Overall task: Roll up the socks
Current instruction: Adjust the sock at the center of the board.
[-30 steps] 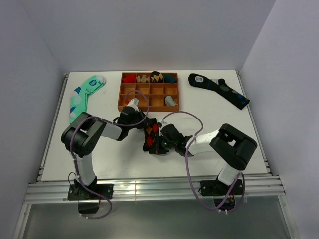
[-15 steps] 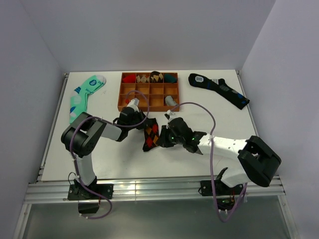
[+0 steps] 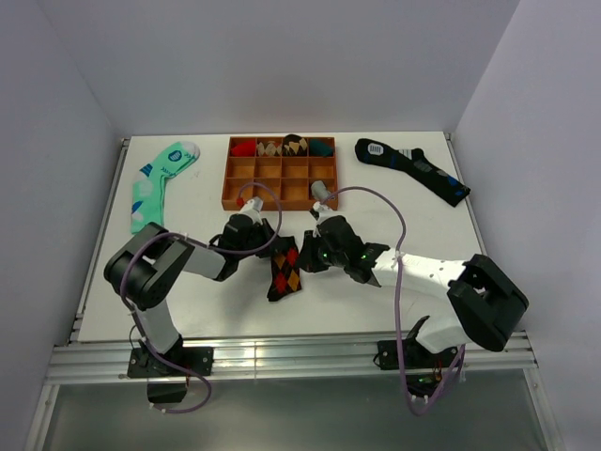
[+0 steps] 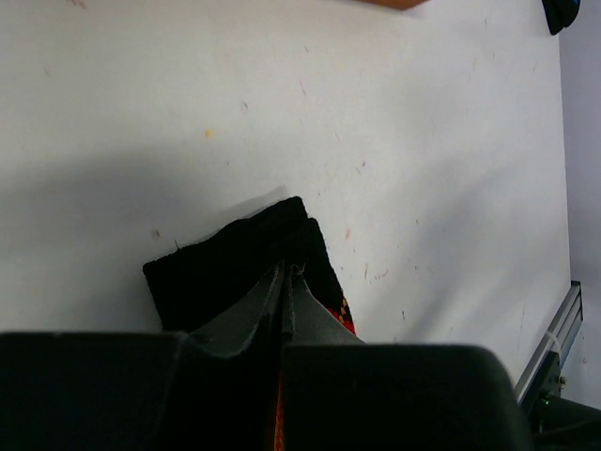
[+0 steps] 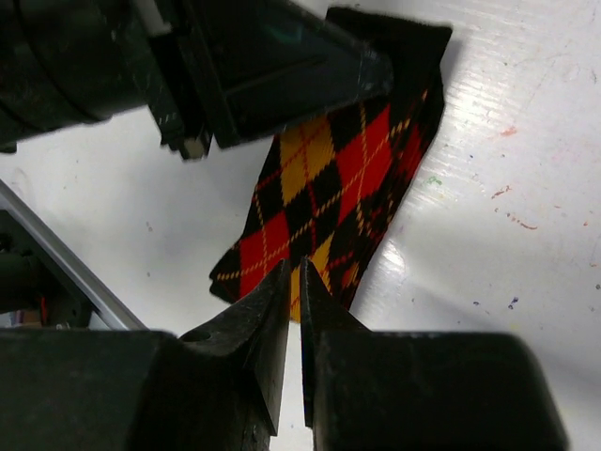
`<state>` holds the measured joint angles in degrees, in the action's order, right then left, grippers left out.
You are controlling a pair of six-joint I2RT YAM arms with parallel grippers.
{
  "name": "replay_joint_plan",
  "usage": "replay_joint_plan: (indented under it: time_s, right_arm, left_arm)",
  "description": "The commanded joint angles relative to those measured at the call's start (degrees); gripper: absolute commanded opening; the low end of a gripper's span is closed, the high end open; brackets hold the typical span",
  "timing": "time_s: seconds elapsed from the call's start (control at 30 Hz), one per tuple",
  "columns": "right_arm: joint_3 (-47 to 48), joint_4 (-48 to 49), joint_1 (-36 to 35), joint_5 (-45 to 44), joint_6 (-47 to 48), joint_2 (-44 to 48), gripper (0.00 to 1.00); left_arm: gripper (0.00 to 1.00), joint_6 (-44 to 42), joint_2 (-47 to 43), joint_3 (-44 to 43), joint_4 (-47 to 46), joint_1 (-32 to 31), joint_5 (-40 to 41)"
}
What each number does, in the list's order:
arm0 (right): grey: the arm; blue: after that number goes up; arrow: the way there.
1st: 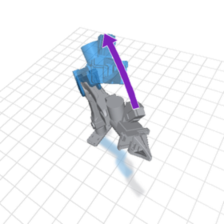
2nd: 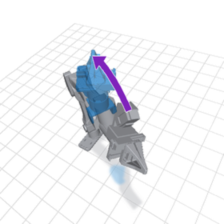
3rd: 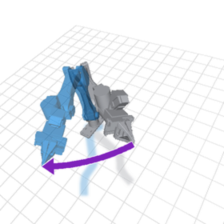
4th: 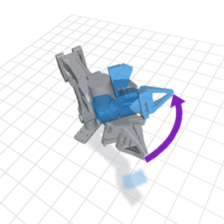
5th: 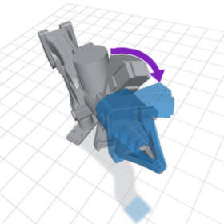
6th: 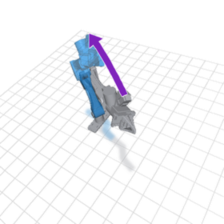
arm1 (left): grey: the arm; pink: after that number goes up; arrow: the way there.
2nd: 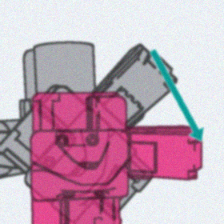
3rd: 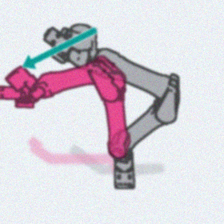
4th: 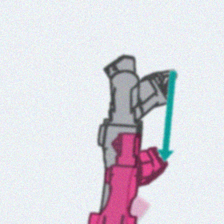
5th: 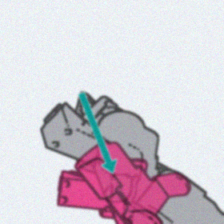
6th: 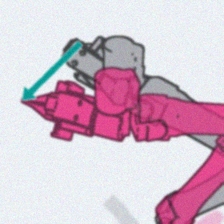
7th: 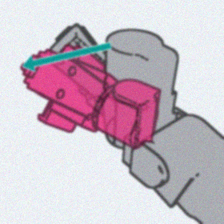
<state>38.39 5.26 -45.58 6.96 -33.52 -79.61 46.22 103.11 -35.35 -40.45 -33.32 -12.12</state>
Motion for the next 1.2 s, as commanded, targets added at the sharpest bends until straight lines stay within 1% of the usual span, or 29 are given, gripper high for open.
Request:
replay_joint_plan:
  time_s: [0.0,0.17,0.2,0.27,0.3,0.37,0.4,0.6,0.63,0.7,0.73,0.8,0.87,0.97,1.07,1.17]
  right_arm:
    - [-0.2,3.3,0.3,0.9,0.4,0.6,0.16]
    - [-1.0,4.6,0.1,2.4,0.0,0.4,0.16]
    - [-1.1,4.8,0.1,2.8,0.0,0.3,0.16]
    - [-1.4,5.2,-0.2,3.0,0.5,0.0,0.16]
    - [-2.1,6.2,-0.7,3.0,0.6,-0.1,0.16]
    - [-3.1,7.6,-1.3,3.2,1.0,0.2,0.16]
    - [-4.2,9.1,-1.5,3.8,0.9,0.2,0.16]
    - [-7.3,14.0,-2.2,5.3,2.6,1.6,0.16]
    - [-7.3,14.3,-2.5,6.0,2.8,1.3,0.16]
    - [-7.2,15.1,-2.8,6.3,3.4,0.3,0.16]
    - [-7.1,15.3,-3.0,6.5,3.5,-0.2,0.16]
    - [-7.0,16.3,-3.5,6.6,3.6,-1.2,0.15]
    - [-7.1,17.0,-3.7,6.6,3.5,-1.9,0.15]
    - [-6.1,16.5,-3.6,6.2,4.2,-3.3,0.15]
    - [-5.2,15.5,-3.6,6.0,5.0,-4.6,0.15]
    - [-4.7,15.5,-3.5,5.9,5.1,-6.5,0.15]
  left_arm:
    - [0.08,0.4,-3.3,3.1,2.7,-1.8,1.2]
    - [0.12,1.2,-6.9,5.8,2.0,-3.3,3.1]
    - [0.16,1.1,-7.3,5.8,2.9,-3.2,3.3]
    - [0.21,0.4,-9.1,5.3,4.0,-3.3,4.1]
    - [0.25,0.2,-9.7,4.9,5.2,-3.2,4.3]
    - [0.29,-0.2,-11.9,4.2,6.3,-3.3,4.8]
    - [0.34,-0.4,-12.7,4.0,6.8,-3.3,5.2]
    - [0.43,-0.5,-22.9,5.8,11.3,-3.2,9.7]
    - [0.43,-0.5,-25.3,6.5,12.3,-3.2,10.0]
    - [0.44,-1.0,-27.3,7.3,13.5,-3.2,10.6]
    - [0.44,-0.4,-29.2,9.1,13.6,-3.3,10.5]
    - [0.45,0.0,-31.1,11.9,12.2,-3.4,10.9]
    - [0.47,0.4,-34.0,16.4,11.0,-4.2,11.9]
    - [0.50,1.0,-36.3,20.8,7.8,-5.2,11.9]
    - [0.50,0.5,-37.4,22.4,8.6,-8.2,16.6]
    - [0.51,-0.3,-37.9,22.7,9.9,-11.2,19.4]
